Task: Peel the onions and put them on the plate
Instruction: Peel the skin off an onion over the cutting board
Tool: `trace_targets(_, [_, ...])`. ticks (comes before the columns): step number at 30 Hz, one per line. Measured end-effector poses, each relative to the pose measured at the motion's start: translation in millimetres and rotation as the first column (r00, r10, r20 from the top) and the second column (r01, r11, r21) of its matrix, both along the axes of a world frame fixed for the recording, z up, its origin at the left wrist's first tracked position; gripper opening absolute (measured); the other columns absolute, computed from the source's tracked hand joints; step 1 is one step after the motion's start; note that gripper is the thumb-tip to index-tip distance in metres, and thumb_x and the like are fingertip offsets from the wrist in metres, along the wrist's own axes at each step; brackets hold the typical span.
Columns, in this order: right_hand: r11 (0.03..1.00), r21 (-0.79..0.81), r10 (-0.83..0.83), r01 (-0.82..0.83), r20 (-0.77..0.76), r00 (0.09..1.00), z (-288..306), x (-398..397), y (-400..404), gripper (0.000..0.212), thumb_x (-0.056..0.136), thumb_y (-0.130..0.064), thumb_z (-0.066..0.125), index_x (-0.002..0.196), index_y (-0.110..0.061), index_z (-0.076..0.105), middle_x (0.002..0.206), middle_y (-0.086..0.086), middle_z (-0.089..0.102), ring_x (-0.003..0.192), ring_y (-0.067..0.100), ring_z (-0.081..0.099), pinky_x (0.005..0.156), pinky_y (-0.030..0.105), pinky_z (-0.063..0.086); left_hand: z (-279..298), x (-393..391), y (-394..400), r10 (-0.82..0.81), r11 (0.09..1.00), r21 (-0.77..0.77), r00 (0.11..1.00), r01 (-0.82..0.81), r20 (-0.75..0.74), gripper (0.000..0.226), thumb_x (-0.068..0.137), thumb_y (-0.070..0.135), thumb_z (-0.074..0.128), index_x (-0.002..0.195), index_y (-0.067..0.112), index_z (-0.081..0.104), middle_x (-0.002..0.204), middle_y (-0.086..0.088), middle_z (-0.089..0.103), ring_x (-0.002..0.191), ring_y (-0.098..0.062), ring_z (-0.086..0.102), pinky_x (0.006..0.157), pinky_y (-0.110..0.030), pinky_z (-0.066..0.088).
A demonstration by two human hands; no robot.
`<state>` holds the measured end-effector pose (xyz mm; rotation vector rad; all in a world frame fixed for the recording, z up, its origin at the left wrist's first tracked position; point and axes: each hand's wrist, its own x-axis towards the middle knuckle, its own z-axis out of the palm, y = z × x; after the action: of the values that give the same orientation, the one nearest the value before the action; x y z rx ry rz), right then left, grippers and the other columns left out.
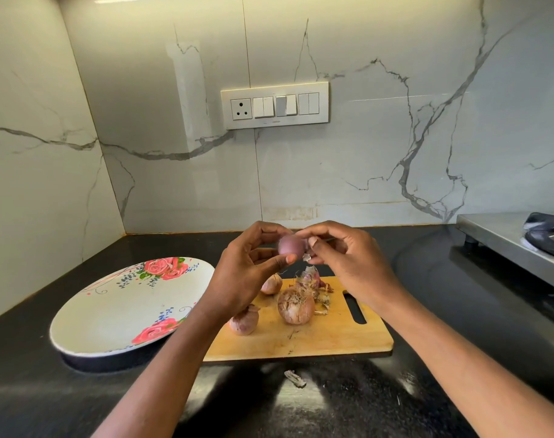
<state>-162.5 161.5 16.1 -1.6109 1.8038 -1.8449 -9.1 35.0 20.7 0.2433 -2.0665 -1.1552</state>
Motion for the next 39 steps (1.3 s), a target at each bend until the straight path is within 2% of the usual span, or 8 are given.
trace_targets(10, [0.998, -0.044, -0.037, 0.049, 0.241, 0.97, 1.3, -8.6, 0.3, 0.013, 0.091, -0.005, 0.072, 0.098, -0.015, 0.073, 0.089, 0.002, 0.078, 0.083, 0.017, 0.076, 0.08, 0.031, 0.061, 3.8, 2.1, 3.8, -0.062, 0.995, 0.071, 0.996, 0.067, -0.07, 0.035, 0.081, 0.024, 0.074, 0.113, 0.015, 0.064, 0.114, 0.007, 0.073, 0.109, -0.012, 0.069, 0.087, -0.025, 0.058])
trace_targets(15, [0.978, 0.192, -0.088, 0.078, 0.043, 0.995, -4.2, -17.8, 5.2, 0.01, 0.094, -0.013, 0.071, 0.101, -0.019, 0.074, 0.086, -0.004, 0.078, 0.079, 0.013, 0.075, 0.075, 0.025, 0.06, 2.9, 2.2, -0.3, -0.042, 0.991, 0.12, 0.996, 0.052, -0.082, 0.037, 0.078, 0.023, 0.076, 0.11, 0.014, 0.062, 0.113, 0.003, 0.074, 0.106, -0.011, 0.071, 0.083, -0.025, 0.059])
trace_targets(19, [0.918, 0.337, -0.106, 0.209, -0.299, 0.948, -7.7, -10.8, 4.5, 0.011, 0.095, -0.029, 0.07, 0.099, -0.026, 0.079, 0.092, -0.013, 0.075, 0.087, 0.002, 0.068, 0.078, 0.02, 0.052, -0.9, -0.8, -0.8, -0.02, 0.997, 0.078, 0.999, 0.022, -0.032, 0.032, 0.082, 0.019, 0.078, 0.109, 0.021, 0.062, 0.116, 0.004, 0.072, 0.107, -0.012, 0.071, 0.089, -0.03, 0.06])
trace_targets(21, [0.93, 0.293, -0.137, 0.222, -0.283, 0.949, -5.1, -8.0, 4.8, 0.014, 0.096, -0.033, 0.068, 0.102, -0.026, 0.078, 0.095, -0.012, 0.073, 0.087, 0.002, 0.068, 0.079, 0.02, 0.052, -1.0, -1.0, -1.5, 0.0, 0.999, 0.052, 1.0, 0.001, -0.019, 0.033, 0.08, 0.025, 0.078, 0.109, 0.024, 0.063, 0.114, 0.007, 0.072, 0.107, -0.012, 0.07, 0.091, -0.033, 0.06])
trace_targets(24, [0.98, 0.2, -0.023, 0.006, 0.084, 0.996, 2.9, -3.6, 5.6, 0.022, 0.095, -0.037, 0.066, 0.109, -0.023, 0.074, 0.096, -0.002, 0.076, 0.085, 0.011, 0.074, 0.08, 0.028, 0.061, -1.3, -1.0, -2.2, 0.042, 0.999, 0.021, 0.999, -0.041, -0.03, 0.036, 0.077, 0.03, 0.079, 0.109, 0.024, 0.064, 0.112, 0.007, 0.073, 0.106, -0.013, 0.07, 0.095, -0.04, 0.059])
trace_targets(26, [0.987, 0.147, 0.04, -0.07, 0.197, 0.98, 5.8, 0.3, 4.3, 0.022, 0.094, -0.034, 0.068, 0.109, -0.019, 0.073, 0.097, 0.003, 0.077, 0.087, 0.016, 0.075, 0.08, 0.034, 0.063, -2.5, -1.1, -2.7, 0.054, 0.999, 0.008, 0.998, -0.053, -0.037, 0.033, 0.08, 0.024, 0.081, 0.108, 0.024, 0.064, 0.111, 0.005, 0.073, 0.105, -0.015, 0.071, 0.094, -0.044, 0.059])
trace_targets(34, [0.998, 0.049, -0.043, 0.039, 0.078, 0.996, -2.2, 5.4, 0.0, 0.011, 0.091, -0.02, 0.074, 0.102, -0.017, 0.076, 0.092, -0.001, 0.078, 0.086, 0.013, 0.075, 0.079, 0.034, 0.063, -4.3, -2.3, 3.8, 0.074, 0.985, -0.158, 0.997, -0.071, 0.01, 0.038, 0.08, 0.021, 0.083, 0.115, 0.026, 0.069, 0.115, 0.013, 0.071, 0.097, -0.01, 0.072, 0.086, -0.038, 0.061])
trace_targets(39, [0.985, -0.009, -0.17, 0.17, -0.061, 0.984, -4.8, 11.8, -2.3, 0.005, 0.089, -0.015, 0.076, 0.093, -0.018, 0.077, 0.081, -0.01, 0.075, 0.075, 0.001, 0.07, 0.063, 0.012, 0.051, -5.5, -2.6, 2.0, 0.098, 0.982, -0.163, 0.995, -0.094, 0.02, 0.032, 0.075, 0.028, 0.083, 0.104, 0.027, 0.069, 0.112, 0.009, 0.072, 0.094, -0.011, 0.073, 0.084, -0.04, 0.062])
